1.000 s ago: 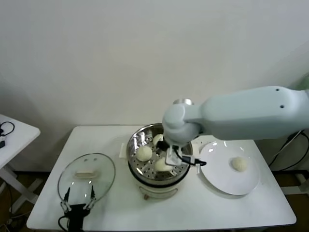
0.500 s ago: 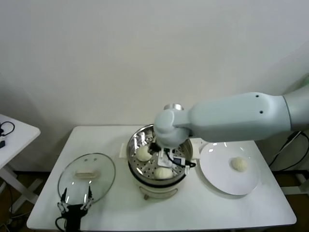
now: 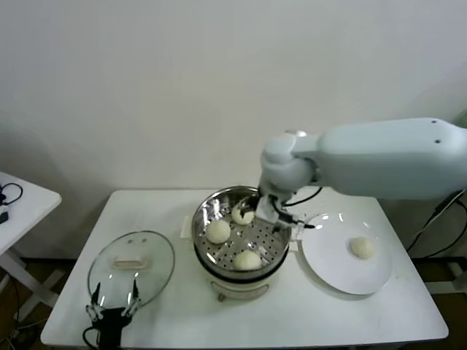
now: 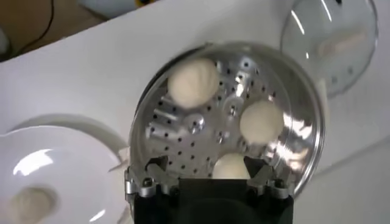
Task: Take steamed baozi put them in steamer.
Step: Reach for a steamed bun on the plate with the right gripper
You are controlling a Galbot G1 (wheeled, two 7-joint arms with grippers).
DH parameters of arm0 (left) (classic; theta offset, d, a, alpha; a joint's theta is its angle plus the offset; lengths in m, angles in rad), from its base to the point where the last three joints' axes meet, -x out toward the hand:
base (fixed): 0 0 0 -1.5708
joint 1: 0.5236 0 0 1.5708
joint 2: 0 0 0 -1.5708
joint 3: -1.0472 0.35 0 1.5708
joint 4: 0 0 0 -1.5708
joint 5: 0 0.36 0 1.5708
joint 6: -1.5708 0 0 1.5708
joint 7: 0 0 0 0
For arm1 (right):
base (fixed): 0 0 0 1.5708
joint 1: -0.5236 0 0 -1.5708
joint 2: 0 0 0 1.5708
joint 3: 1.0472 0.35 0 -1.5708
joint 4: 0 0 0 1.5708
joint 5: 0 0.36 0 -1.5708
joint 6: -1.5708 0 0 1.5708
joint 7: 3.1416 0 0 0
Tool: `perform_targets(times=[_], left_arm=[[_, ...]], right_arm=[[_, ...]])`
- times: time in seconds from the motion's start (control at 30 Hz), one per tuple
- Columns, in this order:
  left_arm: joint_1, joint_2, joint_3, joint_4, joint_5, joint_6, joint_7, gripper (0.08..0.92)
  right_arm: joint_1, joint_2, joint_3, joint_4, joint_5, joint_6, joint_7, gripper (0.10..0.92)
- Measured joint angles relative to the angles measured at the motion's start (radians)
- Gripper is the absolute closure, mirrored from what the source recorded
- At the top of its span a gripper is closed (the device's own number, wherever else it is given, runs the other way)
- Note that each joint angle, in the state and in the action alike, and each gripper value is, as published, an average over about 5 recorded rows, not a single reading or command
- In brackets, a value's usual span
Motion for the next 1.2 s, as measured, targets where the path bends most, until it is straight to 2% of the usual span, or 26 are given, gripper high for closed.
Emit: perform_targets(times=[0.3,0.47,0.8,1.2], left_arm=[[-0.001,-0.001,0.020,-0.003,0.003,0.005,0.000,0.177],[-0.002,-0.002,0.027,0.000,0.006,0.008,0.000,0.177],[0.003,-0.002,0.030,0.010,0.012,0.008,-0.002,0.177],[0.013,-0.007,0.035,0.016,0.027,0.008,-0.003,0.177]], right_arm=[[0.085,-0.198,-0.155,-0.038,0.163,-0.105,0.048,0.203],[0.078,-0.331,-0.214,-0.062,0.206,-0.159,0.078,0.203],[-0.081,-0.532,-0.193,-0.147,0.143,-0.199,0.112,0.203],[-0.383,-0.574,0.028,-0.317,0.033,-0.183,0.117,0.203]])
